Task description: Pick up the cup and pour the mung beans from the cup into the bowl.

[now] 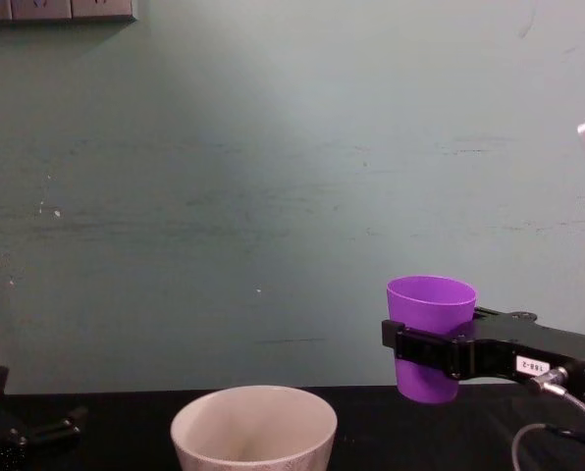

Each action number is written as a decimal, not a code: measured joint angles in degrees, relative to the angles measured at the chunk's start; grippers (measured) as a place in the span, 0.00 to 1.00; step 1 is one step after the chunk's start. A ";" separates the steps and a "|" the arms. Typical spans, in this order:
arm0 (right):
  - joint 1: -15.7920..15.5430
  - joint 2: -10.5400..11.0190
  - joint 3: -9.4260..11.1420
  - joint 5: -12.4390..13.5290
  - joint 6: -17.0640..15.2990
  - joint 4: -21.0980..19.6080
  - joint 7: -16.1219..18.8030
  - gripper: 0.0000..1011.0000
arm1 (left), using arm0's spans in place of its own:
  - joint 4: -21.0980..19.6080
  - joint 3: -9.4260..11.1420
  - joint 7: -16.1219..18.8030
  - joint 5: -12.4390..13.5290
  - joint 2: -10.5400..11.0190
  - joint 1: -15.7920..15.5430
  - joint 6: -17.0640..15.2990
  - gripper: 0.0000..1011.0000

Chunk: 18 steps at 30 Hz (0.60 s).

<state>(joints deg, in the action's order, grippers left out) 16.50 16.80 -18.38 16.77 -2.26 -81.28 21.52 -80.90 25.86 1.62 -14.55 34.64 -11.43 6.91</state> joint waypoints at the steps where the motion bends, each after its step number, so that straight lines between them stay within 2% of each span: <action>1: -0.01 0.00 0.00 0.00 0.00 0.01 0.00 0.71 | 0.00 0.00 0.00 0.00 0.00 0.00 0.00 0.99; 18: -0.01 0.00 0.00 0.00 0.06 0.05 0.00 0.71 | 0.00 0.00 0.00 0.00 0.00 0.00 0.00 0.99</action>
<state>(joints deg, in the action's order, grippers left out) 16.49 16.79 -18.38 16.77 -2.21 -81.23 21.52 -80.90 25.86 1.62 -14.55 34.65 -11.43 6.91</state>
